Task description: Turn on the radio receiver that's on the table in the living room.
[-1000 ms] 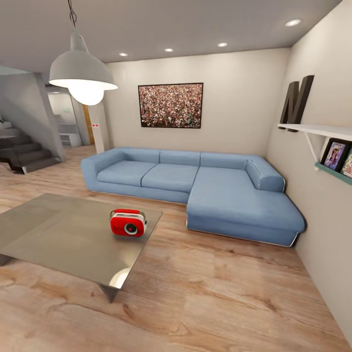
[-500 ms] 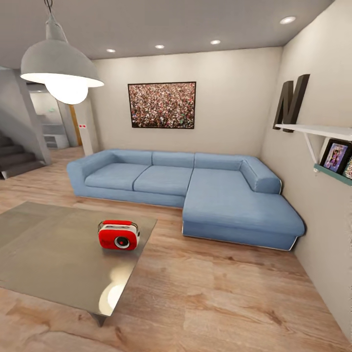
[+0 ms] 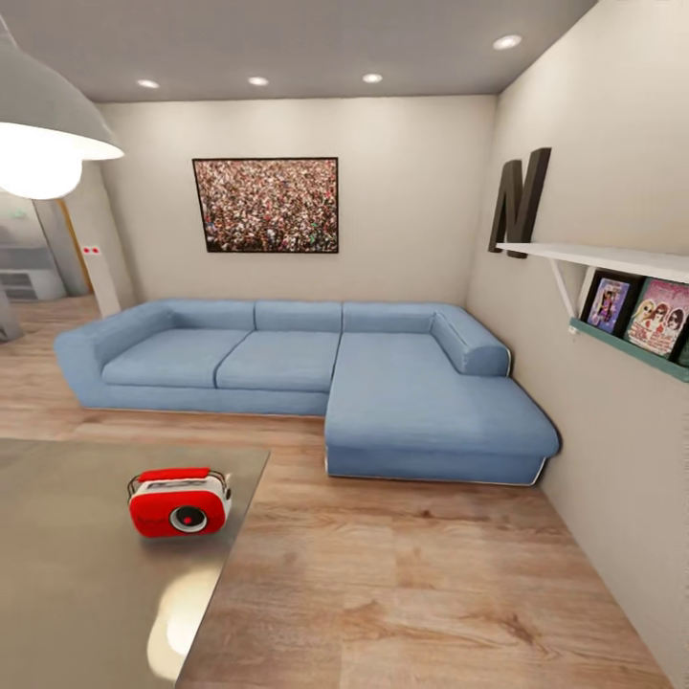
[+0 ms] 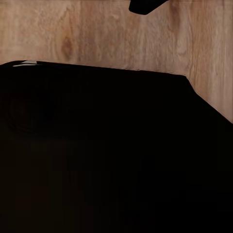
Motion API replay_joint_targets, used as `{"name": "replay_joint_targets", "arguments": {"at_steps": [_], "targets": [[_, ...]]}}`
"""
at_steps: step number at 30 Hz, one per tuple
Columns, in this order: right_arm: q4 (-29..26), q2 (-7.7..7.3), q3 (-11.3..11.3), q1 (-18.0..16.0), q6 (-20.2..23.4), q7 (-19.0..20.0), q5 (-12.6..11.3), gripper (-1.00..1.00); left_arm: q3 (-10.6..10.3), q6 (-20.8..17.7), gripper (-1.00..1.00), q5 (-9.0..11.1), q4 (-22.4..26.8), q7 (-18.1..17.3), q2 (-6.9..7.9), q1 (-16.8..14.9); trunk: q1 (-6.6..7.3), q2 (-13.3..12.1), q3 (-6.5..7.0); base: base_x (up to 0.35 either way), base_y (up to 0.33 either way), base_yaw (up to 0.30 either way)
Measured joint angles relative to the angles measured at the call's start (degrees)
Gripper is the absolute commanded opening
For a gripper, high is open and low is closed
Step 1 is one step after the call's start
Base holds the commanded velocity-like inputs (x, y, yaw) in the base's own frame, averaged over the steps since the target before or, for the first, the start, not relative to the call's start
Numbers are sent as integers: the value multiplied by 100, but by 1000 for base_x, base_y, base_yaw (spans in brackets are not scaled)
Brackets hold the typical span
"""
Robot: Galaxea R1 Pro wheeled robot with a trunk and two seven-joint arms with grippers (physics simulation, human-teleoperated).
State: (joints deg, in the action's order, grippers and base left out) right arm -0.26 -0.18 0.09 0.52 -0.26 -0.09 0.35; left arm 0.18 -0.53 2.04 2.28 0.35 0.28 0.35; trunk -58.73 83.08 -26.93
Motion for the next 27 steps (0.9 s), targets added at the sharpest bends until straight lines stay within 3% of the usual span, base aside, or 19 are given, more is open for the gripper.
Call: {"name": "replay_joint_targets", "arguments": {"at_steps": [17, 27], "targets": [[0, -2, 0, -1, 0, 0, 0, 100, 0, 0, 100, -2, 0, 0, -2, 0, 0, 0, 0, 321, 81, -275], [0, -2, 6, 1, 1, 0, -8, 100, 0, 0, 100, -2, 0, 0, -2, 0, 0, 0, 0, 321, 80, -24]]}}
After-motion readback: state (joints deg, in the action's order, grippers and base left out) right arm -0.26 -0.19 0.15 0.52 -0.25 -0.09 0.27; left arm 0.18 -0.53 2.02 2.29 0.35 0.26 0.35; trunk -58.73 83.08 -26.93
